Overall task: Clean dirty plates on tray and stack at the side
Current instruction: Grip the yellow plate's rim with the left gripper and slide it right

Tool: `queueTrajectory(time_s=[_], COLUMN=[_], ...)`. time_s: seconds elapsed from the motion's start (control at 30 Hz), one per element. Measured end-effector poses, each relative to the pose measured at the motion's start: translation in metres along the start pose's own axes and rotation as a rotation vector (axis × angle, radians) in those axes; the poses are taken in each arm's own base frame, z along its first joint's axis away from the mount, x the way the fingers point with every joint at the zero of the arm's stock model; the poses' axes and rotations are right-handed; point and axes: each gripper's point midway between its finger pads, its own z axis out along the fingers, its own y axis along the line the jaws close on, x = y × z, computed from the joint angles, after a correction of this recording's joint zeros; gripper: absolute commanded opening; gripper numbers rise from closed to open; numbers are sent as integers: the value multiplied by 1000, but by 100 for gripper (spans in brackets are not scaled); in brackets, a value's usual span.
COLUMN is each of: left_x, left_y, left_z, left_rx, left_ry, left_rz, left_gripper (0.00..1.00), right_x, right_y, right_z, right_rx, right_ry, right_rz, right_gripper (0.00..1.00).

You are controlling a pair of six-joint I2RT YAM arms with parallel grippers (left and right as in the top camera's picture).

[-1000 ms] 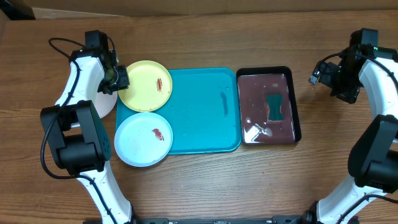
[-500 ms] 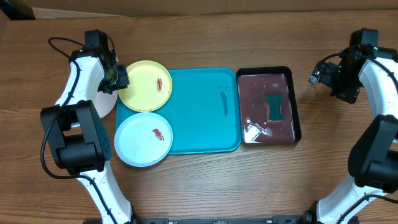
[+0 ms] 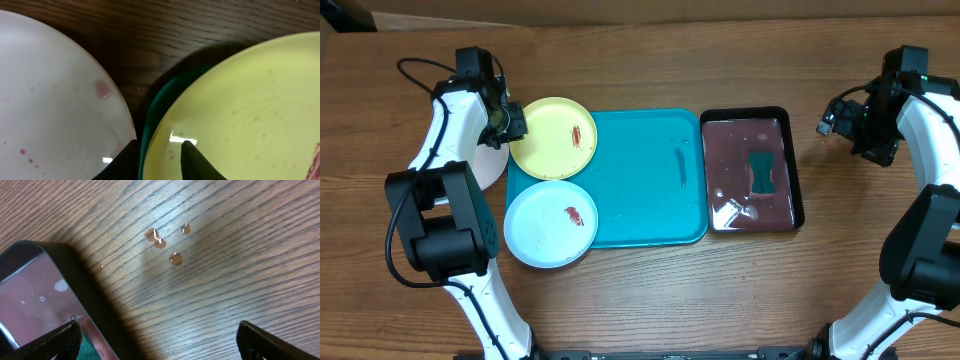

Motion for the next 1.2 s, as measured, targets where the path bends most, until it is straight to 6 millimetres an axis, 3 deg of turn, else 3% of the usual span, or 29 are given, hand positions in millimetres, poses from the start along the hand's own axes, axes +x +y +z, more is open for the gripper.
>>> queueTrajectory(time_s=[0.2, 0.43, 0.7, 0.9, 1.2], left_x=[0, 4, 13, 24, 63], left_y=[0, 1, -5, -35, -100], left_z=[0, 13, 10, -9, -23], left_rx=[0, -3, 33, 183, 301], left_ry=[-1, 22, 70, 148, 289], left_rz=[4, 32, 35, 33, 69], left_gripper=[25, 4, 4, 4, 4], right_x=[0, 0, 0, 0, 0], right_y=[0, 0, 0, 0, 0], right_z=[0, 0, 0, 0, 0], right_rx=[0, 0, 0, 0, 0], right_ry=[0, 0, 0, 0, 0], right_rz=[0, 0, 0, 0, 0], right_gripper=[100, 100, 100, 100, 100])
